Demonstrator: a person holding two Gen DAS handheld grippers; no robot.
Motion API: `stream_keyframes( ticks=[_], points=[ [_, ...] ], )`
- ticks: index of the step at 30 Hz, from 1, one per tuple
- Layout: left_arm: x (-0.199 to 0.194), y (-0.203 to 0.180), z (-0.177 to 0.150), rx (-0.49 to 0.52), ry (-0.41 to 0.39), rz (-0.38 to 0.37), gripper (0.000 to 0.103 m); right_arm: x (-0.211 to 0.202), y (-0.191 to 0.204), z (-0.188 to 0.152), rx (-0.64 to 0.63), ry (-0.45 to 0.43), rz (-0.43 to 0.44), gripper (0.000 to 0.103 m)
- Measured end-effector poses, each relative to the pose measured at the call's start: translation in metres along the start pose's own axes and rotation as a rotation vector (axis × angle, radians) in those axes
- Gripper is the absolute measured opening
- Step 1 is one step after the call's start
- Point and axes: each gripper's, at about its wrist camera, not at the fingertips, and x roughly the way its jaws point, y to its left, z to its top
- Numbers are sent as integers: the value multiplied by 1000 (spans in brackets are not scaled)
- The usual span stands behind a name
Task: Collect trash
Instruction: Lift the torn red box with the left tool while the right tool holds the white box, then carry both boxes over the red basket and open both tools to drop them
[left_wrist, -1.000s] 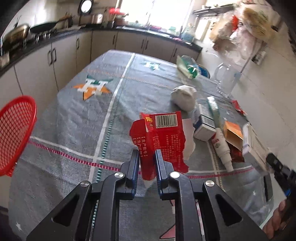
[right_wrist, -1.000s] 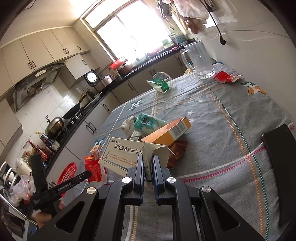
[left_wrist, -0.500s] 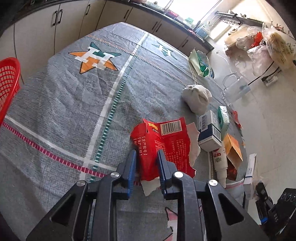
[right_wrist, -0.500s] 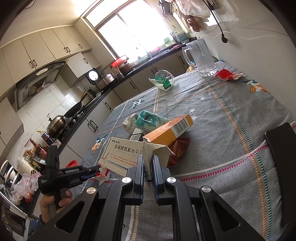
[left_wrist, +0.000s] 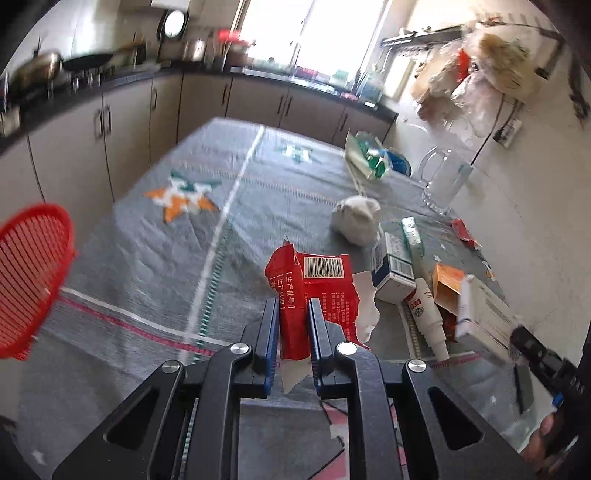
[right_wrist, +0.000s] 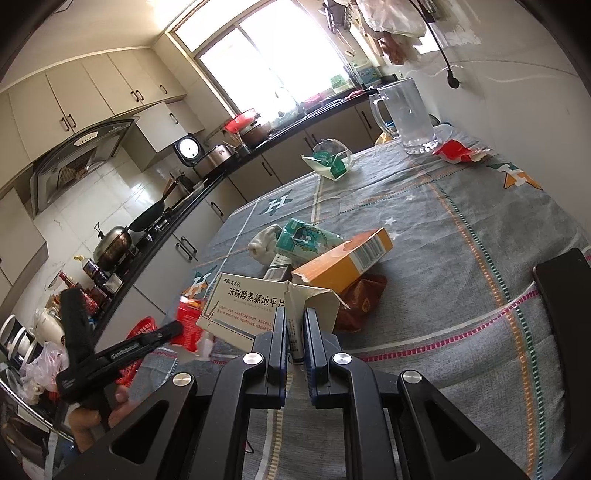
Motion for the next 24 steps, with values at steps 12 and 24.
stream_keyframes(
  ticks=[12, 24],
  points=[
    [-58, 35, 0, 13, -124, 80, 14, 24, 55, -1, -125, 37, 10, 10],
    [-121, 131, 3, -107, -248, 231, 14, 80, 152, -3, -278, 120, 110, 10]
  ],
)
